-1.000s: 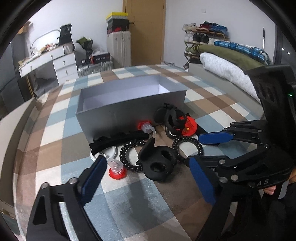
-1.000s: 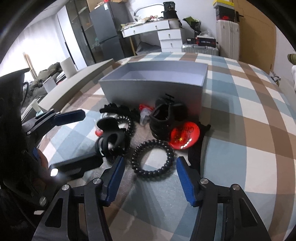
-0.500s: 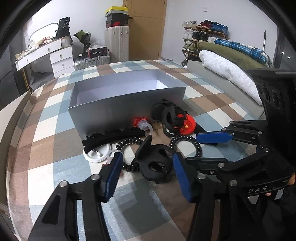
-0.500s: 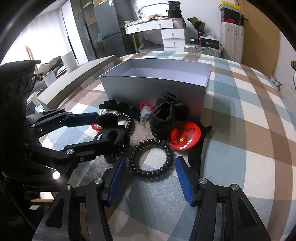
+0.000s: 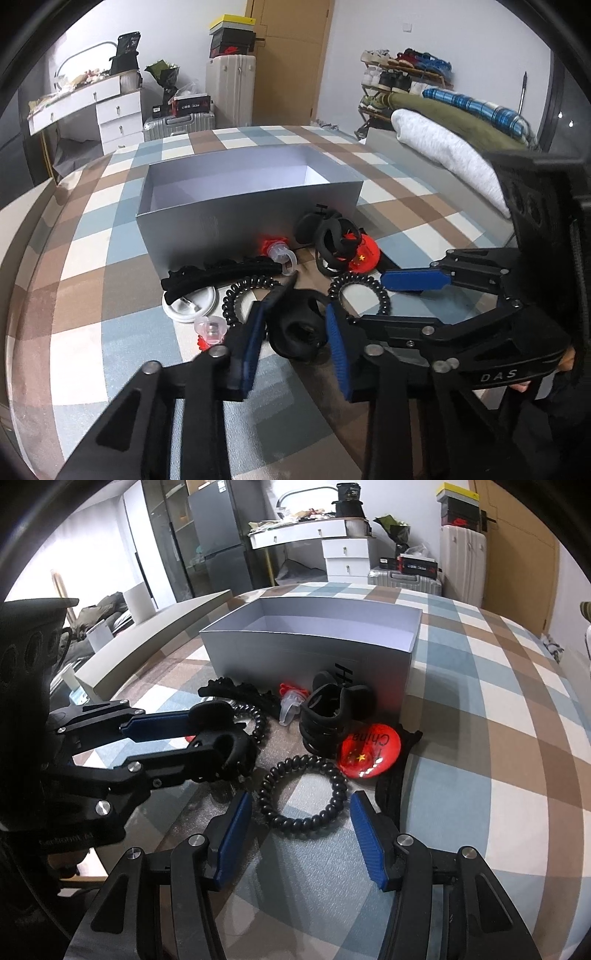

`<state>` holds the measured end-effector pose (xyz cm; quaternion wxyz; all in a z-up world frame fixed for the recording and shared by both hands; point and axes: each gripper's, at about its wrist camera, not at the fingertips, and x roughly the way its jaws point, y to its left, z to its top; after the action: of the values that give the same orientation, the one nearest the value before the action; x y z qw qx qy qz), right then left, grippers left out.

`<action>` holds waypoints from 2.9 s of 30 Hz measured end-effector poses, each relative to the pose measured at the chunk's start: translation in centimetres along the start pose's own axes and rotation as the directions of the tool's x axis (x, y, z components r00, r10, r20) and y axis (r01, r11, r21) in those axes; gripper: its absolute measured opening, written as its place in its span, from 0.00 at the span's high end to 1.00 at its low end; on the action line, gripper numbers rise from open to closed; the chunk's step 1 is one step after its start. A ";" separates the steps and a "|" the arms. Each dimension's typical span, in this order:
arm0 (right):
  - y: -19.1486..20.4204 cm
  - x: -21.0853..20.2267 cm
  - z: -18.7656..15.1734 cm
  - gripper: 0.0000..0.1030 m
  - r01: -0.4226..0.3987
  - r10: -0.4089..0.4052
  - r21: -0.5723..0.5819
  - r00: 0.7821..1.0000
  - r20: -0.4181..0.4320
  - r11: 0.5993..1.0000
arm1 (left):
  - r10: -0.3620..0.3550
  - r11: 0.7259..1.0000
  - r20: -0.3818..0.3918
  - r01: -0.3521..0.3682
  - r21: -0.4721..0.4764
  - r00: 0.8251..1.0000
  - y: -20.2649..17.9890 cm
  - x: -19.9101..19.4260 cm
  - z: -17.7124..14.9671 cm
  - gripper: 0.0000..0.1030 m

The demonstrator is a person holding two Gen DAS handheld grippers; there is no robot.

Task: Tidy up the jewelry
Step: 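Close the left gripper on the black claw clip while the right gripper grasps the black spiral hair tie, then lift the claw clip with the left tool while the right tool carries the hair tie over the grey box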

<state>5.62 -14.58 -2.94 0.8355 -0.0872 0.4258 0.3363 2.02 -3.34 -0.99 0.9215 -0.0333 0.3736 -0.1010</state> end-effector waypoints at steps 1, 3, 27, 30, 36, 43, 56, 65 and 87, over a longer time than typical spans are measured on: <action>0.0 0.0 0.0 0.47 -0.001 0.001 0.002 1.000 -0.001 1.000 | -0.009 1.000 0.006 0.009 -0.007 1.000 0.1 -0.2 0.1 0.87; -0.1 0.1 0.1 0.48 0.001 -0.001 0.006 1.000 -0.003 1.000 | 0.000 1.000 0.005 0.000 -0.008 1.000 0.1 -0.2 0.2 0.90; -0.9 0.9 1.2 0.71 0.047 -0.046 0.044 0.999 -0.027 0.998 | -0.028 0.999 0.008 0.028 -0.041 1.000 1.1 -0.5 0.2 0.90; -0.6 1.0 1.2 0.73 0.070 -0.070 0.029 0.997 -0.022 0.997 | -0.035 0.998 0.012 0.036 -0.047 0.999 1.3 -0.6 0.2 0.90; -0.3 1.1 1.0 0.91 0.143 -0.143 -0.008 0.990 -0.013 0.990 | -0.032 0.998 0.020 0.033 -0.049 0.999 1.3 -0.9 0.4 0.81; -0.2 -0.6 0.4 0.92 0.114 -0.113 -0.014 0.992 0.061 0.993 | -0.020 0.999 0.021 0.021 -0.048 1.000 1.3 -0.8 0.5 0.46; -1.1 -2.9 0.9 0.92 0.085 -0.089 0.033 0.983 0.159 0.996 | 0.068 0.997 -0.088 -0.064 0.052 0.994 -0.8 2.3 0.4 0.47; -1.6 -3.4 0.8 0.92 0.081 -0.088 0.051 0.980 0.176 0.995 | 0.061 0.994 -0.047 -0.057 0.094 0.997 -1.4 1.2 0.2 0.56; -2.2 -4.6 4.6 0.92 0.065 -0.095 0.104 0.946 0.310 0.992 | 0.117 0.993 0.182 -0.109 -0.050 0.976 2.4 -1.2 5.3 0.56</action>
<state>8.19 -16.51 3.16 0.9087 -0.0108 0.2986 0.2916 5.28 -0.82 3.33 0.9555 -0.0396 0.2900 -0.0374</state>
